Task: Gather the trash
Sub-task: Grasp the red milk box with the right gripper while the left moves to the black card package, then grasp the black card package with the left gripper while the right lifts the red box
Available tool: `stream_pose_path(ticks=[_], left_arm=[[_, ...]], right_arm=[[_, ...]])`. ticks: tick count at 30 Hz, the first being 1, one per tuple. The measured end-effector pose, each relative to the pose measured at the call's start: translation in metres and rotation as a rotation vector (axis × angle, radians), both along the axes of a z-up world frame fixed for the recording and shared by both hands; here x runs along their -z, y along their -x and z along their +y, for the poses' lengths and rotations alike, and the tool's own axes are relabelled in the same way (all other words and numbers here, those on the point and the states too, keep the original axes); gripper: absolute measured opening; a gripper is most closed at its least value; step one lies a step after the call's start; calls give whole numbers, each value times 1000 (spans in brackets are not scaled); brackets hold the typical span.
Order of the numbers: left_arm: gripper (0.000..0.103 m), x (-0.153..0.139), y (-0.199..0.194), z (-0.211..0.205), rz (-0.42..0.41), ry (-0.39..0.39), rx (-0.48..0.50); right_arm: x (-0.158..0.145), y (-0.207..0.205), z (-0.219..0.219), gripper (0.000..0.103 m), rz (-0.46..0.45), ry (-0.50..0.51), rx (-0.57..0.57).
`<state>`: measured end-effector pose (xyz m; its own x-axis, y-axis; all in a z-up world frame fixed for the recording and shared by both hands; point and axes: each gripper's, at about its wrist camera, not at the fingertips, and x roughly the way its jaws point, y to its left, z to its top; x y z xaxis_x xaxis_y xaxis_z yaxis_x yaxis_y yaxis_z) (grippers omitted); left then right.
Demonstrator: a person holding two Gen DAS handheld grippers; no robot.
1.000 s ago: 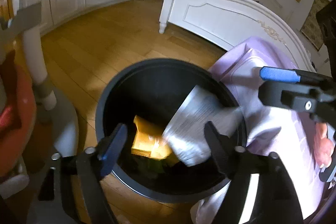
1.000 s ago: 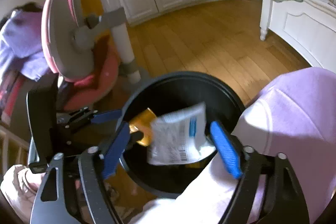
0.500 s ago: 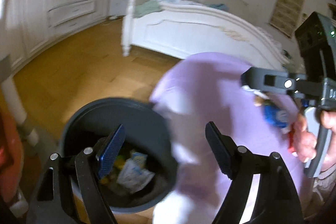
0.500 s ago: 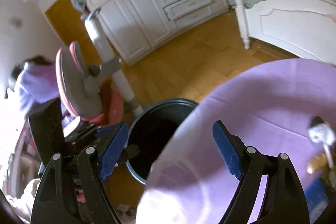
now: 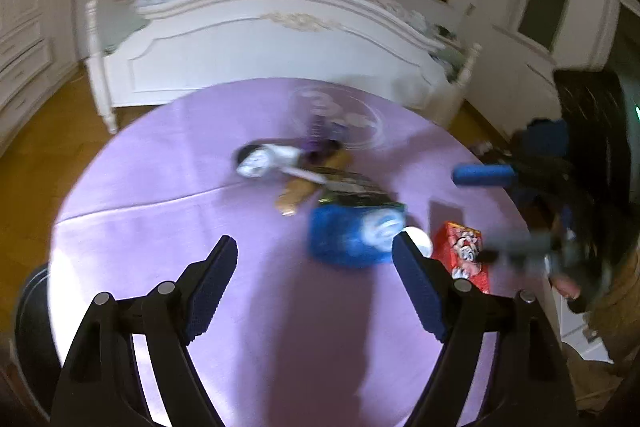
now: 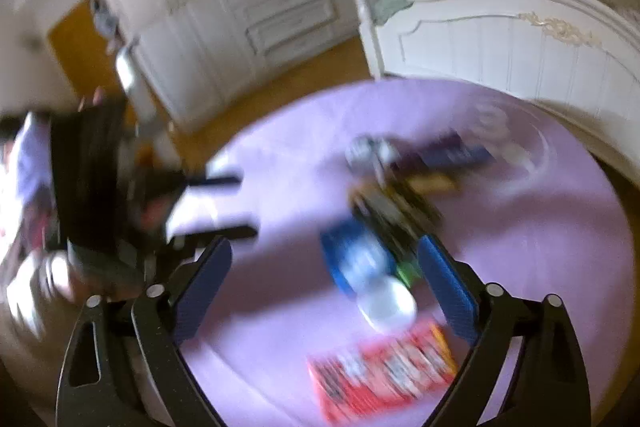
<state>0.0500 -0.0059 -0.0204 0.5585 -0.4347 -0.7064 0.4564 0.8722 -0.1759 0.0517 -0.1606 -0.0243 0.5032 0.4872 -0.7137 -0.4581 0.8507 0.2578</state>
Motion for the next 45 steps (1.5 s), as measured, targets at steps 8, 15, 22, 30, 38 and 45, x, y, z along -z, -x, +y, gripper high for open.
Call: stream_pose_path(ticks=[8, 15, 22, 30, 38, 45], left_arm=[[80, 13, -25, -50, 37, -47, 50], [83, 25, -45, -85, 60, -148, 61], [60, 39, -60, -92, 91, -167, 40], [59, 26, -49, -80, 56, -95, 51], [59, -11, -24, -42, -30, -12, 16], [59, -34, 6, 38, -85, 34, -134]], right_arm=[[39, 37, -5, 98, 1, 196, -165], [53, 35, 8, 98, -15, 235, -185], [59, 30, -3, 89, 16, 186, -129], [51, 35, -18, 88, 19, 97, -59], [24, 25, -37, 88, -2, -72, 69], [-8, -7, -21, 88, 7, -181, 122]])
